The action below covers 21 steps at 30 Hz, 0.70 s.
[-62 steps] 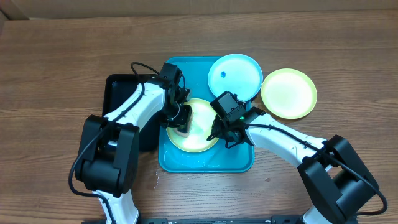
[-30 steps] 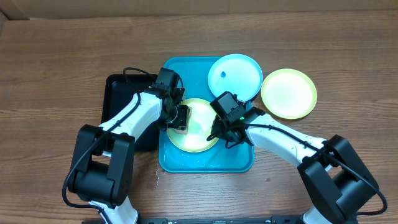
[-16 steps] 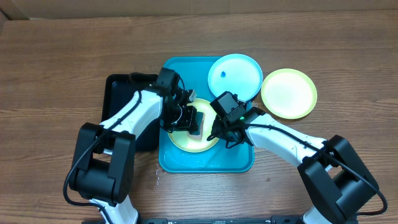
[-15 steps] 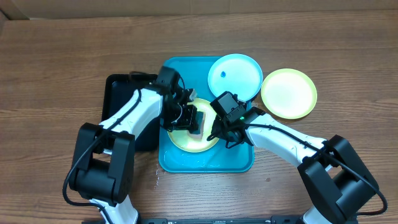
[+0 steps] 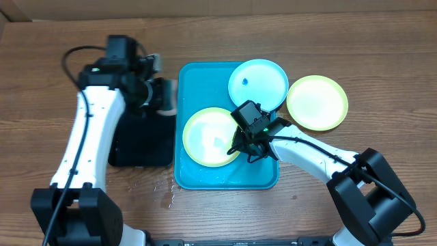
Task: Clean dirty plates on tray and stack at the side
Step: 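Carry the sponge back to the black tray with the left gripper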
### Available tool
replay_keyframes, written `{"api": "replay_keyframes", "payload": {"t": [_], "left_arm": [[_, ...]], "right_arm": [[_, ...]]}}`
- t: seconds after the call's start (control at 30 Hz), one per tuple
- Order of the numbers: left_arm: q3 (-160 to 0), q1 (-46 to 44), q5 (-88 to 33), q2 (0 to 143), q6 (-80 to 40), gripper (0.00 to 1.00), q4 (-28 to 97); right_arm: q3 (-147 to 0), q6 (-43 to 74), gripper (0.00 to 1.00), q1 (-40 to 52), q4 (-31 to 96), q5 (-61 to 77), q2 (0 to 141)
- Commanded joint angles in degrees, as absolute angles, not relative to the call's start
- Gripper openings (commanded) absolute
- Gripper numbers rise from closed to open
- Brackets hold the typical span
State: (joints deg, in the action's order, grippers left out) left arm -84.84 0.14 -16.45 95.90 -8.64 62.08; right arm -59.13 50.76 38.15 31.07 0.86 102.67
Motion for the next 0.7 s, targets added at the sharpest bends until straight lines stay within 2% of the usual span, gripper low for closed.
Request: {"api": "replay_keyframes", "payload": {"t": [0.0, 0.13, 0.17, 0.23, 0.33, 0.57, 0.6, 0.67], "left_arm": [[-84.49, 3.44, -6.42, 96.27, -10.13, 0.04, 62.76], [-80.66, 5.41, -3.64, 96.44, -11.42, 0.04, 60.42], [-79.24, 5.45, -3.66, 96.53, -11.42, 0.04, 59.24], [-76.16, 5.45, -3.62, 96.77, -11.86, 0.04, 56.84], [-70.15, 5.23, -3.64, 97.47, -11.84, 0.04, 51.55], [-64.82, 5.23, -4.51, 98.63, -11.79, 0.04, 45.87], [-64.86, 5.23, -4.54, 98.61, -11.79, 0.07, 45.76], [-65.04, 5.23, -4.58, 98.61, -11.81, 0.27, 45.78]], "right_arm": [[-59.07, 51.03, 0.05, 38.24, 30.87, 0.67, 102.89], [-59.07, 51.03, 0.07, 38.24, 30.2, 0.45, 102.89], [-59.07, 51.03, 0.1, 38.24, 30.06, 0.45, 102.89], [-59.07, 51.03, 0.22, 38.24, 29.91, 0.47, 102.89], [-59.07, 51.03, 0.29, 38.24, 29.91, 0.47, 102.91], [-58.98, 51.03, 0.35, 38.24, 29.87, -0.14, 102.91], [-58.83, 51.03, 0.35, 38.24, 29.74, -0.45, 102.91], [-58.26, 51.03, 0.36, 38.24, 29.15, -1.04, 102.91]]}}
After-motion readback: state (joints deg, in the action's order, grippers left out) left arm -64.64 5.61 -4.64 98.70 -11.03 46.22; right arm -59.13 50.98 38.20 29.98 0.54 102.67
